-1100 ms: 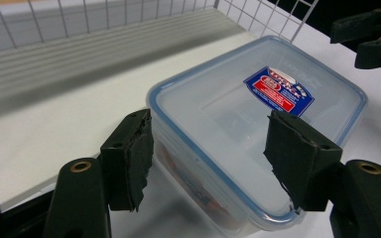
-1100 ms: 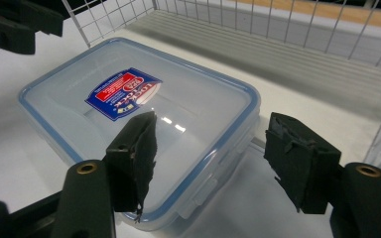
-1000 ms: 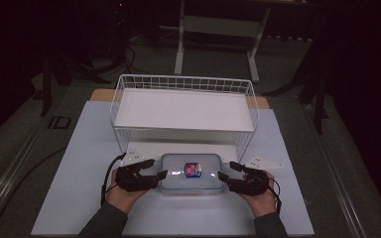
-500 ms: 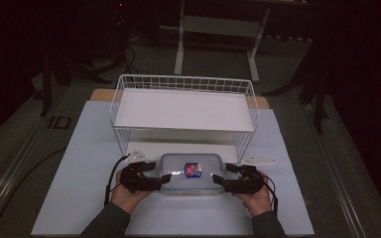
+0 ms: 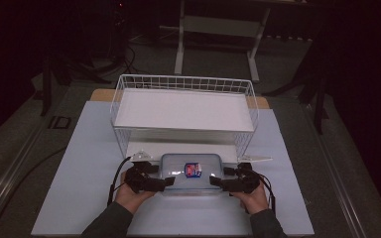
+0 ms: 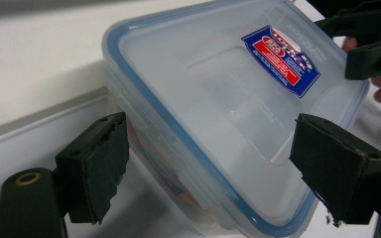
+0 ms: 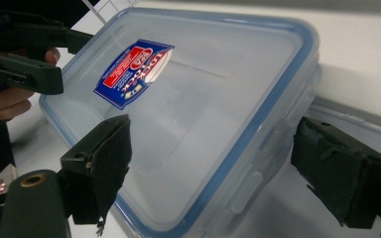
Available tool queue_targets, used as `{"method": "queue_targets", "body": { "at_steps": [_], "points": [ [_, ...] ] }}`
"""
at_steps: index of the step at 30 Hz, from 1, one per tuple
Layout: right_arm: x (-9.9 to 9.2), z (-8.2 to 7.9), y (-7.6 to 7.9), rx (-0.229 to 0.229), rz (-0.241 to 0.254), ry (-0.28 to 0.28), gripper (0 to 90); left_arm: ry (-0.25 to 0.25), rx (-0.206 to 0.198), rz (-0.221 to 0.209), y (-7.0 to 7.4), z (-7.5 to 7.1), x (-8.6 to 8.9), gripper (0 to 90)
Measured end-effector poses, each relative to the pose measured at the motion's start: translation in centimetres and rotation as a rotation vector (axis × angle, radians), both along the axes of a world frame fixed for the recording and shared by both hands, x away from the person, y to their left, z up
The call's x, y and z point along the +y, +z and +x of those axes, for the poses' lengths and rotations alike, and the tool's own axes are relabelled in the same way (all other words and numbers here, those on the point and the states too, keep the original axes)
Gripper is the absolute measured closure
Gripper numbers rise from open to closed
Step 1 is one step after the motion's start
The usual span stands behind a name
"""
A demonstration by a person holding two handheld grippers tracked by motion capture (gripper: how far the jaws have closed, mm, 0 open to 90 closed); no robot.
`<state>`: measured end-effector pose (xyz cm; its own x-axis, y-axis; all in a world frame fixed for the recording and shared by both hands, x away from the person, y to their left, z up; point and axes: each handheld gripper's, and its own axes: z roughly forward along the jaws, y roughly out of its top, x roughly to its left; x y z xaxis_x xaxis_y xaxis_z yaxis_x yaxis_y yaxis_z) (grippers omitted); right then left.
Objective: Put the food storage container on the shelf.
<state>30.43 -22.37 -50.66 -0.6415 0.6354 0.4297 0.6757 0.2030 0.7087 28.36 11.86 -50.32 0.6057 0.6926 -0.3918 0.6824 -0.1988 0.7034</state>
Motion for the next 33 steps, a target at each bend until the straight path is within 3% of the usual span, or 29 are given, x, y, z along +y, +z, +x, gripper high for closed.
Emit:
{"method": "queue_targets", "body": {
  "at_steps": [3,12,16,19,22,25,33],
  "points": [
    [0.0,0.2,-0.1,0.019,0.008,-0.004,13.9,-0.019,0.041,-0.015,-0.3,0.2,-0.2,13.1],
    [-0.4,0.7,-0.6,0.100,0.058,0.003,14.3,-0.014,0.083,-0.062,-0.7,0.5,0.2,14.6],
    [-0.4,1.1,-1.1,0.171,0.093,0.034,15.0,-0.019,0.098,-0.077,-0.7,0.9,0.4,14.6],
    [-0.5,1.1,-1.1,0.174,0.096,0.033,15.6,0.000,0.115,-0.106,-0.8,1.2,0.8,17.9],
    [-0.5,1.1,-1.1,0.180,0.096,0.034,16.3,-0.001,0.166,-0.151,-1.1,1.6,1.0,21.1],
    [-0.6,1.1,-1.1,0.185,0.100,0.036,17.1,0.004,0.162,-0.149,-1.1,1.6,1.0,22.2],
    [-0.9,0.8,-0.9,0.199,0.106,0.039,21.5,0.013,0.206,-0.160,-0.8,1.2,1.4,28.1]
  ]
}}
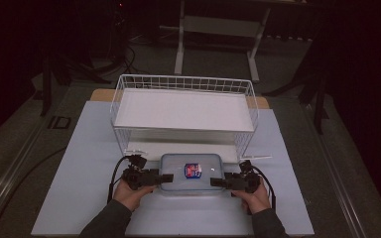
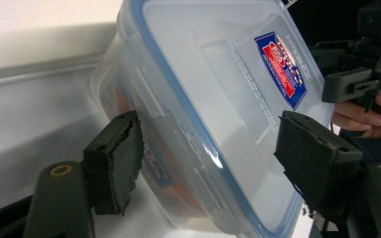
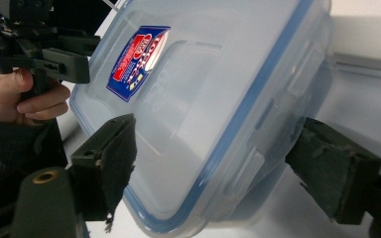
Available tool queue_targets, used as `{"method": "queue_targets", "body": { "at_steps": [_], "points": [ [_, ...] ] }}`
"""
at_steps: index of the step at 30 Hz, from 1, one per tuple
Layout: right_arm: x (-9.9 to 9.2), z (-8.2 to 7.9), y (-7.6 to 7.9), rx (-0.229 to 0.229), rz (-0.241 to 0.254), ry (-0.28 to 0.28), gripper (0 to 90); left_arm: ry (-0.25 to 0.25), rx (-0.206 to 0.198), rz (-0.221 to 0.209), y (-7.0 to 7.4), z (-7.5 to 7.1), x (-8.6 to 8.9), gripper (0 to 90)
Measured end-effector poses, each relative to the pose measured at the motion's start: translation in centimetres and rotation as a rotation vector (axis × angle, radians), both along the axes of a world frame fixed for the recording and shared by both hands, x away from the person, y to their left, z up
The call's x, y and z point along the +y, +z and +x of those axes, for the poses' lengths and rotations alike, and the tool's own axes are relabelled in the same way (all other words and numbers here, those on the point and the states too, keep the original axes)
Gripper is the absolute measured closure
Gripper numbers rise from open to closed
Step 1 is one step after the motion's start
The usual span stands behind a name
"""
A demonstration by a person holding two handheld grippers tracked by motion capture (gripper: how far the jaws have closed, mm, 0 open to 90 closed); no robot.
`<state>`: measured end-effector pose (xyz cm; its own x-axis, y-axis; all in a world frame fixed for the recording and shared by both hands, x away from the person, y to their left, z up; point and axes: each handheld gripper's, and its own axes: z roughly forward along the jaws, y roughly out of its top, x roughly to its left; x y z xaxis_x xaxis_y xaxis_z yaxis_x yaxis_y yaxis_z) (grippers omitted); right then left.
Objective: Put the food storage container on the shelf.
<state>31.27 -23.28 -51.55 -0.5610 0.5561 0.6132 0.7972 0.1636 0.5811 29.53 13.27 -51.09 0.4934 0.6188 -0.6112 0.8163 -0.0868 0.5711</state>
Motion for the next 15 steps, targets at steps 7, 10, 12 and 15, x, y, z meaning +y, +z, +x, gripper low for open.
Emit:
{"method": "queue_targets", "body": {
  "at_steps": [7,10,12,15],
  "points": [
    [-1.2,-0.6,0.5,0.018,0.053,-0.020,37.9,-0.022,-0.048,0.032,1.0,-1.4,0.2,37.7],
    [-1.5,-1.0,0.8,0.009,0.054,-0.010,41.8,-0.027,-0.062,0.043,1.3,-1.8,0.3,40.8],
    [-1.6,-1.3,0.9,0.012,0.059,-0.008,44.2,-0.028,-0.070,0.045,1.5,-2.0,0.3,42.6],
    [-1.9,-1.7,1.1,0.010,0.063,-0.007,47.1,-0.028,-0.086,0.061,1.7,-2.4,0.2,43.7]
  ]
}}
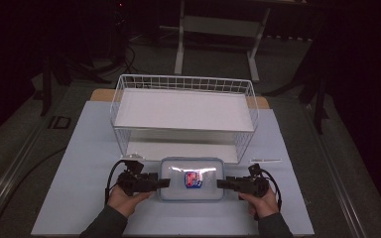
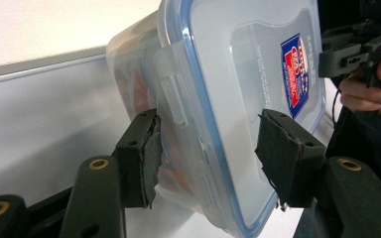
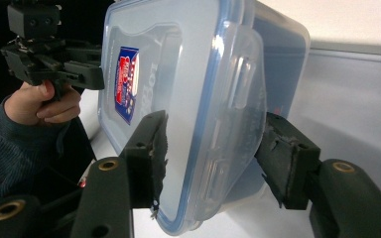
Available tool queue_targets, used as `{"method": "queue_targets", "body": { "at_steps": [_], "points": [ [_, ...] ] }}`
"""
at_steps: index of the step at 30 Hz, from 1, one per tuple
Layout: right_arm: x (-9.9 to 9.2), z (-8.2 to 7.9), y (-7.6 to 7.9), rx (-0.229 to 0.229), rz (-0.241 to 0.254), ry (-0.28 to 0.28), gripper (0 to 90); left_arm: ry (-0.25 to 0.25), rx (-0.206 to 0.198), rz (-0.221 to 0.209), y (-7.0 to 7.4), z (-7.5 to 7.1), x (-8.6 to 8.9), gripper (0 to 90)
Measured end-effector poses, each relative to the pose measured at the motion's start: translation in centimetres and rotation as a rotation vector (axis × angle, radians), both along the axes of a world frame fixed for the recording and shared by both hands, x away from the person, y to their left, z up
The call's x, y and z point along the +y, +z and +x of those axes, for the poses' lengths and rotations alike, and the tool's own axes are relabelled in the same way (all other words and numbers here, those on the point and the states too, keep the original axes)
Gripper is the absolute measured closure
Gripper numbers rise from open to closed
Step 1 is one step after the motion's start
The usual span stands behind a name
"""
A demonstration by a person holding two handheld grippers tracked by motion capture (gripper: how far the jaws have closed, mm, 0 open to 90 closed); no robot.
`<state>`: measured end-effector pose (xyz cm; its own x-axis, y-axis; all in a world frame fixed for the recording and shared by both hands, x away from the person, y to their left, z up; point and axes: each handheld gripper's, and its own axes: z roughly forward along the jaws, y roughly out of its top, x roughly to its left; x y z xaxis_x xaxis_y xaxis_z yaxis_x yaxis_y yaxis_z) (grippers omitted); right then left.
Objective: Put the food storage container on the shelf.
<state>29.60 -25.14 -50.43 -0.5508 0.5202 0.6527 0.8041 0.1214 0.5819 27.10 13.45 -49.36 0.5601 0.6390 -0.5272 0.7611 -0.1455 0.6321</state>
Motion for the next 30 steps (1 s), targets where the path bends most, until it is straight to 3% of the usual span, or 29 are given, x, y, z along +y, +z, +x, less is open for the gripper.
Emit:
{"method": "queue_targets", "body": {
  "at_steps": [5,14,30],
  "points": [
    [0.0,-0.6,0.5,-0.021,0.003,-0.008,50.5,0.007,-0.048,0.029,0.6,-0.7,0.0,47.8],
    [0.1,-1.0,0.9,-0.053,0.005,-0.010,50.7,0.016,-0.064,0.030,0.8,-1.1,0.1,48.0],
    [0.6,-1.6,3.2,-0.174,0.016,-0.020,50.7,0.033,-0.163,0.025,3.2,-1.8,0.5,47.9]
  ]
}}
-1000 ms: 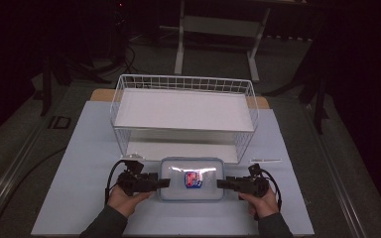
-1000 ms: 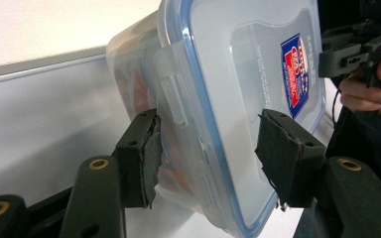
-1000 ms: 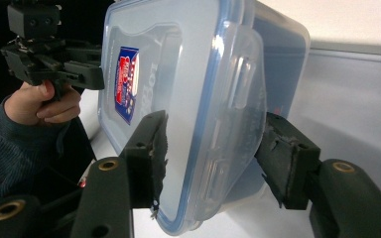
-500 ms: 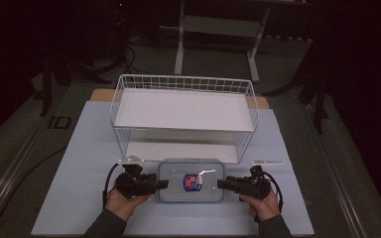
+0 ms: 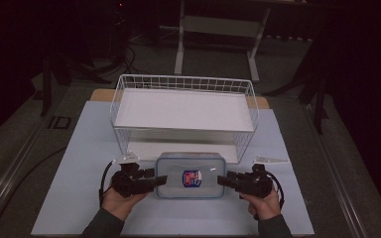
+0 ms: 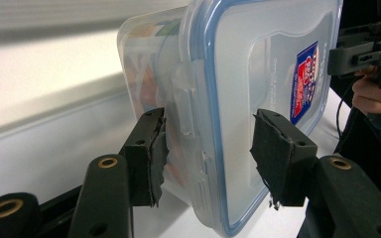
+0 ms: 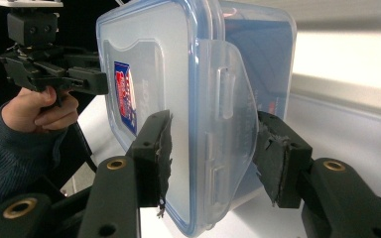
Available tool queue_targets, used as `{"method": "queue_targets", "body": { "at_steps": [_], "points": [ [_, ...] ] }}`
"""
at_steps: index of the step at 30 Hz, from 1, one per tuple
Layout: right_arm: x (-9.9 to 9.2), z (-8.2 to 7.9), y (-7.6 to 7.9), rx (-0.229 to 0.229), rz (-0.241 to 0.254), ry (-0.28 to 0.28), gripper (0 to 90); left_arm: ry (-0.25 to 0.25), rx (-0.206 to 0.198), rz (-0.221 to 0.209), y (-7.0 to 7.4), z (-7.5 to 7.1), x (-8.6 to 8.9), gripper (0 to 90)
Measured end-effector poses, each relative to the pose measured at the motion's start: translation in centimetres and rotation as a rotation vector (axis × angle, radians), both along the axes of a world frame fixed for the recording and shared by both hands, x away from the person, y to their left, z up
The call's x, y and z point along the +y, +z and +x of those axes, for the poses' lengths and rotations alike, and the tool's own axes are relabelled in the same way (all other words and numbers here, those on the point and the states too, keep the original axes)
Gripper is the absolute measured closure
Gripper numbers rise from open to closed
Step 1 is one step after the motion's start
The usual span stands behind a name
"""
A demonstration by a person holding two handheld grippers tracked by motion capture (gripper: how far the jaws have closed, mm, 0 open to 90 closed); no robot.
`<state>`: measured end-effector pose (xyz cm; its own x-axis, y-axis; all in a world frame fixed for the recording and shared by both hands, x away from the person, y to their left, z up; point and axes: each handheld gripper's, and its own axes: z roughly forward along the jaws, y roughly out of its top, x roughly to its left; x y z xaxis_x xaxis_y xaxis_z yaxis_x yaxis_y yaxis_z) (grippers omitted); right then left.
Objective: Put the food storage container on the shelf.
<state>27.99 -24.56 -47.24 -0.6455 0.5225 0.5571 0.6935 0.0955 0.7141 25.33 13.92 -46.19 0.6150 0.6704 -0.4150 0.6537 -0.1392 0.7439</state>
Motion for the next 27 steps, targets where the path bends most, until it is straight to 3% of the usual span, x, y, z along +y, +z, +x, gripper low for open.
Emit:
{"method": "queue_targets", "body": {
  "at_steps": [8,13,14,16,27],
  "points": [
    [0.1,-0.3,1.3,-0.068,0.000,-0.006,50.4,0.003,-0.065,0.006,1.2,-0.4,0.0,47.9],
    [0.3,-0.7,2.3,-0.128,-0.002,-0.007,50.0,0.002,-0.139,0.020,2.3,-1.0,0.0,47.8],
    [0.3,-0.7,2.3,-0.128,-0.002,-0.007,50.0,0.002,-0.139,0.020,2.3,-1.0,0.0,47.8],
    [0.5,-1.1,2.9,-0.175,-0.011,-0.009,49.3,0.005,-0.189,0.029,3.0,-1.4,0.1,47.8],
    [0.7,-2.0,5.3,-0.300,-0.011,-0.007,49.4,0.008,-0.319,0.029,5.0,-2.4,0.3,47.7]
  ]
}}
